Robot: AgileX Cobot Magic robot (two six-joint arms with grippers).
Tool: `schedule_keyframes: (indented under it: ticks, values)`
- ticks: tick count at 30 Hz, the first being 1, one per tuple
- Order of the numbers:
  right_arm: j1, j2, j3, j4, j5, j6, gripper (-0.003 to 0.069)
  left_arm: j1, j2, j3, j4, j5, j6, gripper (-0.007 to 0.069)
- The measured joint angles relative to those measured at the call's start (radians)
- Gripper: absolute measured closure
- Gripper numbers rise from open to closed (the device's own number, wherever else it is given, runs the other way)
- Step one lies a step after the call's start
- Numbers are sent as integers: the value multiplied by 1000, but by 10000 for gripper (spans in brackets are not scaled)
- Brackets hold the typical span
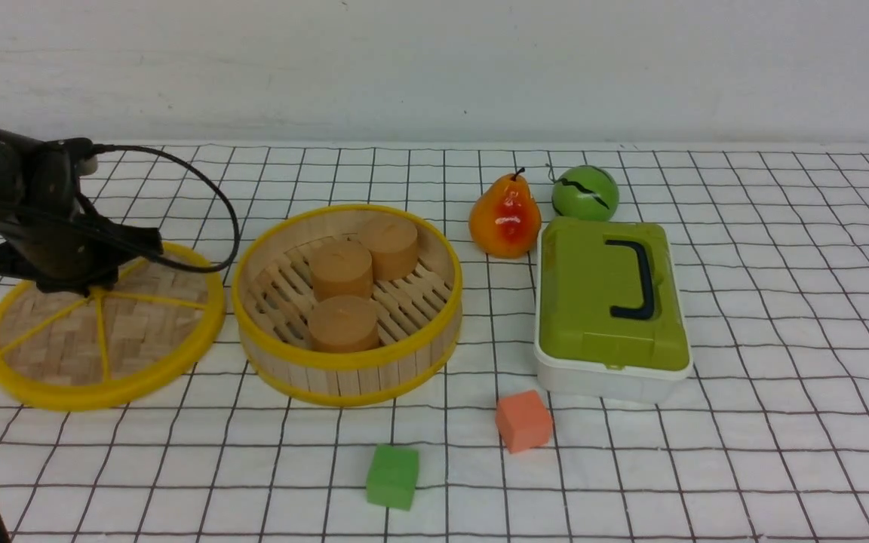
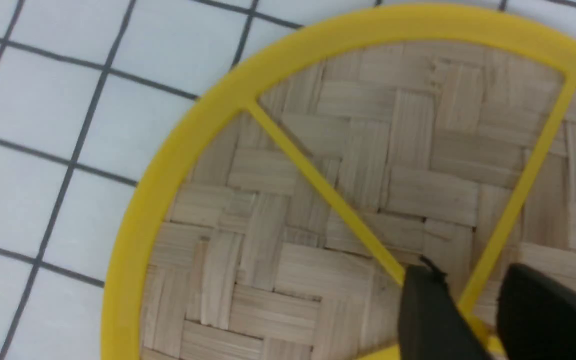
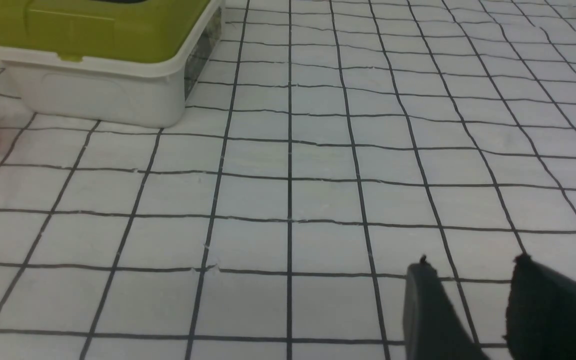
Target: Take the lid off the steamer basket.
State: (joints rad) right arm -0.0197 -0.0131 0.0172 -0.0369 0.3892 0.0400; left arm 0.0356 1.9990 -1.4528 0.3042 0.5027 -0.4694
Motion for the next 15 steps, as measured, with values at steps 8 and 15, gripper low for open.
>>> schedule_keyframes:
  ticks: [8,15]
  values:
    - [0,0,0,0,0,0,419,-5,-196,-43,-31,138,38,349]
    - [0,0,0,0,0,0,419,-5,-660,81,-269,-15,188,636]
